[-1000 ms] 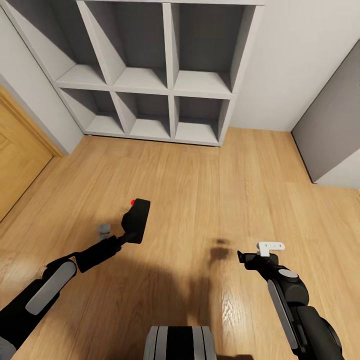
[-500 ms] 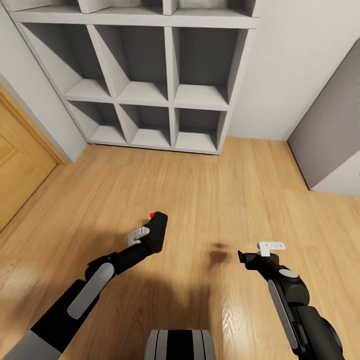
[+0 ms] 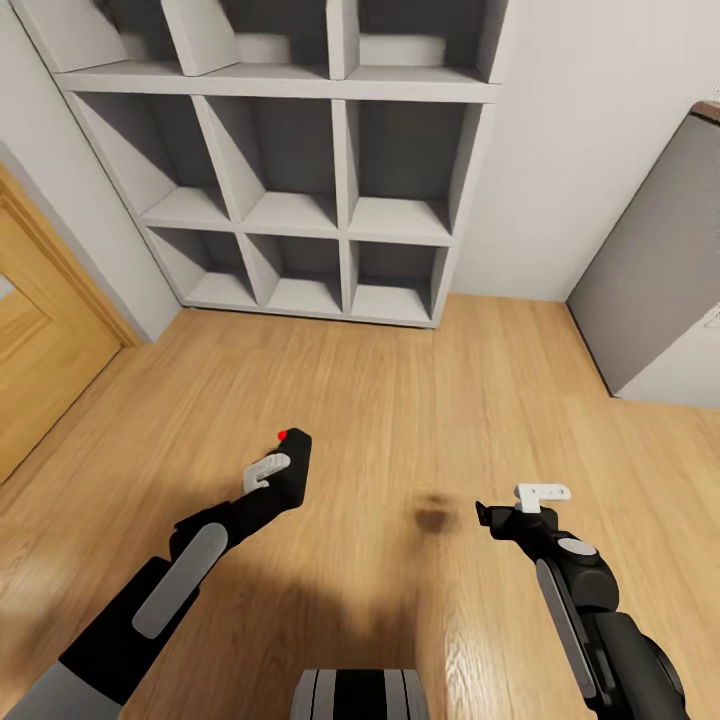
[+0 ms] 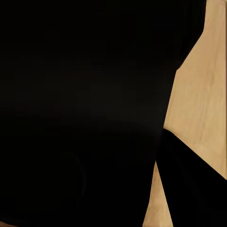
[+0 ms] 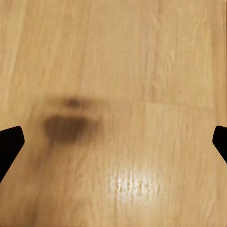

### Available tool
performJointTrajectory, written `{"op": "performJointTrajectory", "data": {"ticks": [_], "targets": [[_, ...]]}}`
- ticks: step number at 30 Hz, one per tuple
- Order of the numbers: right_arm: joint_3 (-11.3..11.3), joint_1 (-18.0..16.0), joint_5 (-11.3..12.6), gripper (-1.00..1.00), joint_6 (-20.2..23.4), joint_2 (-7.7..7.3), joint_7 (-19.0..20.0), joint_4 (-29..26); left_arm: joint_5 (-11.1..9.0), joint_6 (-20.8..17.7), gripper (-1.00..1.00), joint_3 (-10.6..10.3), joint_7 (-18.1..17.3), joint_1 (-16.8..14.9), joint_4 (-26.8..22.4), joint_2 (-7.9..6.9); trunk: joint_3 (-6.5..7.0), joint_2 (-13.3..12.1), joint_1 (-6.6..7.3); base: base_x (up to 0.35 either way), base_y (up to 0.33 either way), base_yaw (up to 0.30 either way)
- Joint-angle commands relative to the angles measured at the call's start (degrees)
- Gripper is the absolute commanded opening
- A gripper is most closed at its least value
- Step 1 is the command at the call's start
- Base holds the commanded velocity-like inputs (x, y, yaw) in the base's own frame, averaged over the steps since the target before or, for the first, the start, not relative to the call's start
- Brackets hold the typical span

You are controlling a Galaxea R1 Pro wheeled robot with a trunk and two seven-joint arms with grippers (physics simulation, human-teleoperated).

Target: Attach the digital camera to the camera tripod in the bedroom.

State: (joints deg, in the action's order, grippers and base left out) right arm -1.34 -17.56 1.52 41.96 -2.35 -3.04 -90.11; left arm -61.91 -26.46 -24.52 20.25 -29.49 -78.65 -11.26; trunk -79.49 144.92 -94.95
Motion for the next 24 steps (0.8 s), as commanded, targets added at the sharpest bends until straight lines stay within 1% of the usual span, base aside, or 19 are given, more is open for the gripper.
{"op": "performJointTrajectory", "data": {"ticks": [1,10,24], "targets": [[0.1,0.0,0.2,1.0,0.3,-0.02,-0.3,-0.1,-0.6,0.0,-1.0,-0.1,0.6,0.0,-0.2,-0.06,0.19,0.0,0.03,0.0,0.0,0.0],[0.1,0.0,0.2,1.0,0.3,-0.02,-0.3,-0.1,-0.6,0.0,-1.0,0.0,0.8,0.0,-0.5,-0.07,2.18,-0.1,0.26,0.0,0.0,0.0],[0.2,0.0,0.2,1.0,0.2,-0.08,-0.3,-0.1,-0.6,0.0,-1.0,-0.1,0.4,0.0,-0.5,-0.14,5.28,-0.3,0.63,0.0,0.0,0.0]]}}
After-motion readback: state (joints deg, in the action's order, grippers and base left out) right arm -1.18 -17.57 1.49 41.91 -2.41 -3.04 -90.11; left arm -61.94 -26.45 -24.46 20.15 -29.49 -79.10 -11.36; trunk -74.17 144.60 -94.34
